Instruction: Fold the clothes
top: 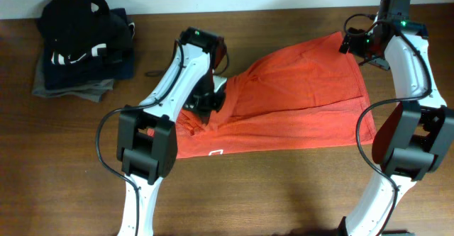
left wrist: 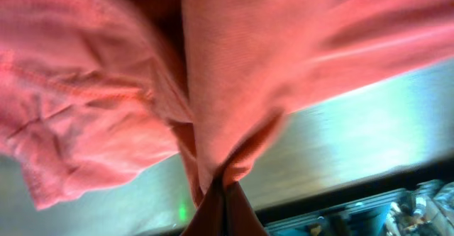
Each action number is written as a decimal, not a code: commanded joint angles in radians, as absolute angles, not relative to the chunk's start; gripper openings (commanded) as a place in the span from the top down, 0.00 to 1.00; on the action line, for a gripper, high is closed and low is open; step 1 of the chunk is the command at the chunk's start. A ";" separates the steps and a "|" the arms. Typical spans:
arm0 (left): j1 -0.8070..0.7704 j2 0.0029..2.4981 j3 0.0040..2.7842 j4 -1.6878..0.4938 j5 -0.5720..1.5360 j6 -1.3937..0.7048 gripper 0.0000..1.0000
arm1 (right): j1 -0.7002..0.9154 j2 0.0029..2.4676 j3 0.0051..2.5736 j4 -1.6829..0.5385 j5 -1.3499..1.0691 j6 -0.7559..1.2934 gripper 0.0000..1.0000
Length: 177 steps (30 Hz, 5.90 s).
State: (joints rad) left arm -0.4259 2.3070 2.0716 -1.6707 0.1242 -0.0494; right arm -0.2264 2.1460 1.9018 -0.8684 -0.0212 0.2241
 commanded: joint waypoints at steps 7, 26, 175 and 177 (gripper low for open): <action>-0.393 2.281 2.112 -1.594 -0.176 -0.273 0.68 | -0.229 2.149 1.917 -0.774 -0.076 0.248 0.01; -0.381 2.281 2.214 -1.403 -0.071 -0.299 0.01 | -0.227 2.209 1.924 -0.410 -0.115 0.357 0.01; -0.381 2.281 2.214 -1.398 -0.071 -0.298 0.01 | -0.379 2.510 2.195 -1.218 -0.401 -0.176 0.31; -0.381 2.281 2.214 -1.398 -0.071 -0.299 0.01 | -0.371 2.510 2.195 -1.210 -0.400 -0.176 0.45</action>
State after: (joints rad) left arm -0.3832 2.3058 2.2013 -1.4010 -0.0784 -0.2886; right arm -0.3916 2.5072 2.2024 -1.2160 -0.3817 -0.1574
